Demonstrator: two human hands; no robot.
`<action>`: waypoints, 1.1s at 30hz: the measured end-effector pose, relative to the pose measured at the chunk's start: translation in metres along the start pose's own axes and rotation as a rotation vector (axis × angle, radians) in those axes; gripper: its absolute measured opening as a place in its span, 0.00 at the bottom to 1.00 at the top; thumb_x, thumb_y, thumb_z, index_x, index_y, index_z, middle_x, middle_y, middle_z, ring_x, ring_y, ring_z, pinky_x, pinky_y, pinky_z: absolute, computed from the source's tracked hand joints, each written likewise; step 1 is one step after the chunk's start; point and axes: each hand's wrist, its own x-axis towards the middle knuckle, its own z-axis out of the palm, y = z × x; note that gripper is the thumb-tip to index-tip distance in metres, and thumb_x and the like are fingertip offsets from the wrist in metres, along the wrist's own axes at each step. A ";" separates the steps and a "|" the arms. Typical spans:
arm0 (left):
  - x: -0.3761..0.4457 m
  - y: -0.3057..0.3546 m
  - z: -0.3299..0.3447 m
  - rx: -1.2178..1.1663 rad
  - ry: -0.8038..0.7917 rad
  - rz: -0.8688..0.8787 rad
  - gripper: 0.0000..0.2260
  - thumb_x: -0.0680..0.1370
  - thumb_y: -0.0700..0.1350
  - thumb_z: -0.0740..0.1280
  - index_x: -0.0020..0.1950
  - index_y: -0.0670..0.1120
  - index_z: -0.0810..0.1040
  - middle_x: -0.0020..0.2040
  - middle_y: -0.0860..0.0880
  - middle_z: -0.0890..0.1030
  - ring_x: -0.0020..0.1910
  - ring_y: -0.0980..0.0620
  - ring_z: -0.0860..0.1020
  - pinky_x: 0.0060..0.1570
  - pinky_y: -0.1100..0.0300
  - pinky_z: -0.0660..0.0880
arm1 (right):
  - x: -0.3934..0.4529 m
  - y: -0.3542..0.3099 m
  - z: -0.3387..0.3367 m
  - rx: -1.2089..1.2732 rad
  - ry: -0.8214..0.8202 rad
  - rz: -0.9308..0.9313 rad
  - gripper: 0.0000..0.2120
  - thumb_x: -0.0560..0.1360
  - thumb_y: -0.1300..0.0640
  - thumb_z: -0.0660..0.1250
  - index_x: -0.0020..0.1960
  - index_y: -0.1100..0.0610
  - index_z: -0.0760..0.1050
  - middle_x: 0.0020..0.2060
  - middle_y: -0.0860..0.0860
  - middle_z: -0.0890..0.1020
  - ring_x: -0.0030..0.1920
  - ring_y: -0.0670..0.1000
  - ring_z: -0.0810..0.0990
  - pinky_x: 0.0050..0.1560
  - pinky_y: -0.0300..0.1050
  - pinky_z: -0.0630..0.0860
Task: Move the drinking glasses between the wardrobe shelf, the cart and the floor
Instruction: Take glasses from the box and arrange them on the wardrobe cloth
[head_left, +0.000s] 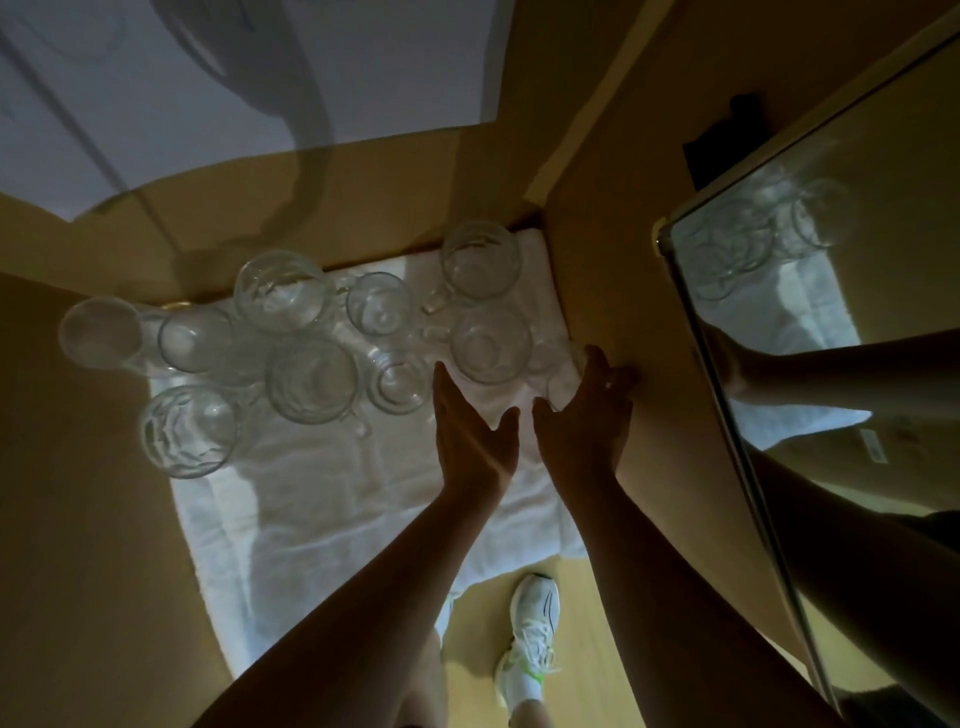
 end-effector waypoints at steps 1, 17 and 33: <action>0.002 0.001 0.002 -0.005 0.009 0.013 0.43 0.76 0.42 0.75 0.80 0.33 0.49 0.81 0.35 0.56 0.81 0.40 0.56 0.74 0.66 0.51 | -0.002 0.000 0.000 0.021 0.020 0.004 0.42 0.73 0.53 0.77 0.79 0.53 0.58 0.74 0.63 0.63 0.70 0.63 0.70 0.65 0.56 0.75; 0.047 0.005 0.022 -0.201 0.155 -0.078 0.50 0.61 0.49 0.86 0.75 0.42 0.62 0.69 0.46 0.75 0.67 0.47 0.75 0.67 0.51 0.74 | -0.042 0.030 0.019 0.248 0.190 -0.008 0.43 0.60 0.53 0.85 0.69 0.61 0.71 0.63 0.58 0.76 0.62 0.59 0.75 0.61 0.51 0.74; -0.015 -0.023 0.018 -0.075 0.188 -0.012 0.44 0.61 0.57 0.84 0.69 0.41 0.70 0.56 0.45 0.83 0.53 0.45 0.83 0.51 0.62 0.76 | -0.085 0.057 -0.006 0.401 0.211 0.186 0.37 0.58 0.58 0.84 0.63 0.52 0.71 0.50 0.45 0.79 0.51 0.53 0.81 0.53 0.47 0.78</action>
